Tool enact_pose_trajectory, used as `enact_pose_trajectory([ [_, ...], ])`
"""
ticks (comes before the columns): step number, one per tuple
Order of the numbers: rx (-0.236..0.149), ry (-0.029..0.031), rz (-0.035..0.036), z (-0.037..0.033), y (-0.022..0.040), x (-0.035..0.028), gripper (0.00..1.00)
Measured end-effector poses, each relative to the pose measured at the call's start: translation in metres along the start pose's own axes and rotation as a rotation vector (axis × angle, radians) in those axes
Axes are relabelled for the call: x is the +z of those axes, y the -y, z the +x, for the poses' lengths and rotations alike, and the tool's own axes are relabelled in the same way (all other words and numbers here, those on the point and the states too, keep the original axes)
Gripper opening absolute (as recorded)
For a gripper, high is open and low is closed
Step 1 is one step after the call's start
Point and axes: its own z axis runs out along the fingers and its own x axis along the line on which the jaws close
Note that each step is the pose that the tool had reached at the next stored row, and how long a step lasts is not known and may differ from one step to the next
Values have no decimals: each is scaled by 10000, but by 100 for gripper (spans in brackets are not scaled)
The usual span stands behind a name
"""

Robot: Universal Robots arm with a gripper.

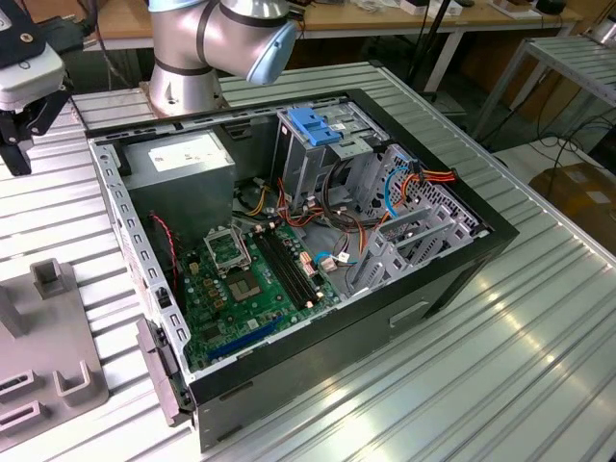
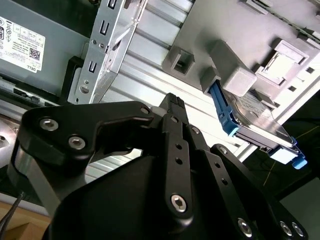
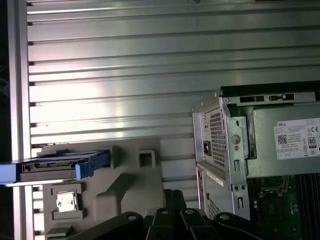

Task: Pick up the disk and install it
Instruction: 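Reach for the disk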

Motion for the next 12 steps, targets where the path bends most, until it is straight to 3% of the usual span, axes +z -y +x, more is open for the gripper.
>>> enact_pose_trajectory([
  [6,0,0,0,183,4,-4,11],
  [8,0,-5,1,274,-6,-6,11],
  [12,5,-96,7,390,-13,-7,11],
])
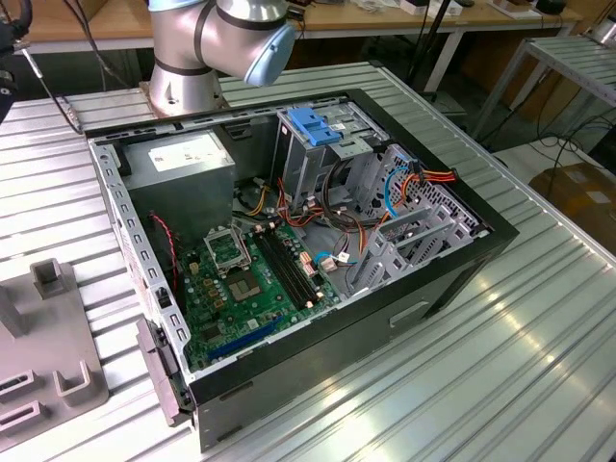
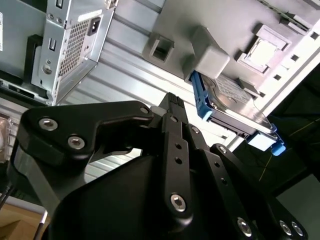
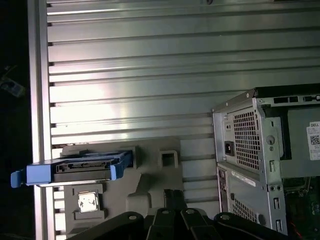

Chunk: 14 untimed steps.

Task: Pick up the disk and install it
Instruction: 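Reach for the disk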

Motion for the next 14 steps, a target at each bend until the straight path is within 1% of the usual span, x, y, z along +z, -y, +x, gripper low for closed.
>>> enact_pose_trajectory([
  [1,1,-30,9,38,-6,1,11],
  [2,1,-45,16,60,-10,2,11],
  [3,2,-69,27,97,-17,5,11],
  [5,2,-93,37,138,-30,8,11],
  [7,-2,-127,40,179,-33,9,11],
  [9,-18,-165,42,241,-35,11,11],
  [10,-26,-196,45,279,-39,11,11],
  [12,-29,-227,47,329,-50,12,11],
  [13,-33,-253,49,387,-62,14,11],
  [14,-32,-270,51,431,-71,15,11],
])
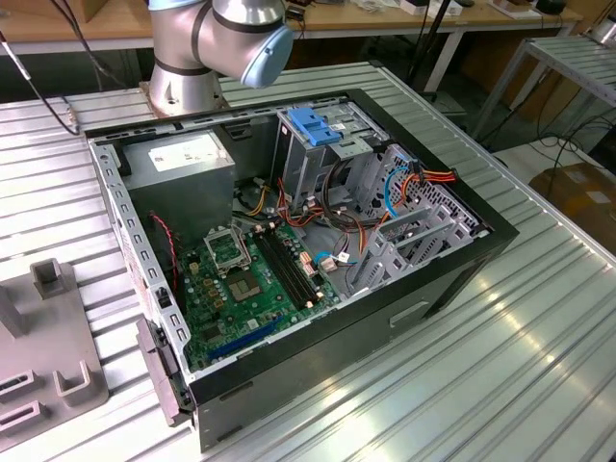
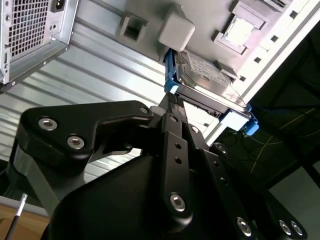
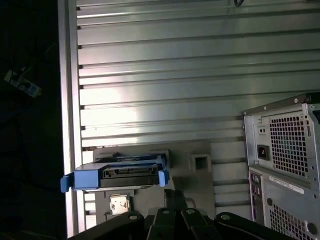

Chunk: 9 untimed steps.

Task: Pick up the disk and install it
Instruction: 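Reach for the disk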

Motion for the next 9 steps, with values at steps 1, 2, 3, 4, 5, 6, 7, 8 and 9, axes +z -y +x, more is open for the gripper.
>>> enact_pose_trajectory([
  [1,0,-13,1,34,-6,2,11],
  [2,-1,-26,1,75,-9,4,11],
  [3,-2,-39,2,111,-11,6,11],
  [4,-3,-57,4,163,-14,9,11],
  [5,-3,-73,5,211,-17,11,11],
  [6,-3,-88,6,245,-20,13,11],
  [7,-2,-109,7,286,-24,14,11],
  [8,-1,-125,9,322,-27,16,11],
  [9,-3,-144,10,370,-29,19,11],
])
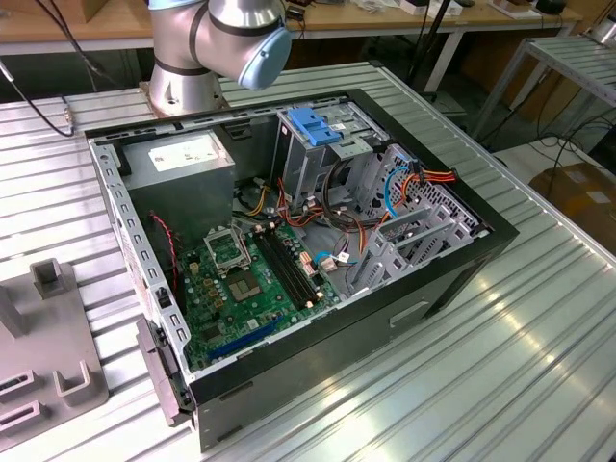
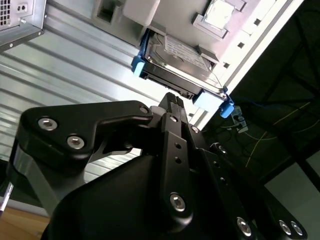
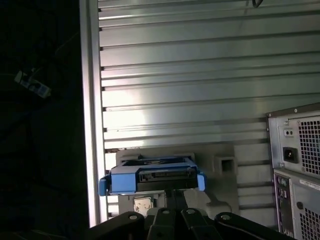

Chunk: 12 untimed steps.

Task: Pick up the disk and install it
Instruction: 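Reach for the disk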

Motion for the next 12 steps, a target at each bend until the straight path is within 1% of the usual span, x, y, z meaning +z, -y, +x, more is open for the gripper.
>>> enact_pose_trajectory([
  [9,-14,-92,8,371,5,27,11],
  [10,-15,-98,7,401,7,29,11],
  [12,-17,-101,8,409,8,28,11],
])
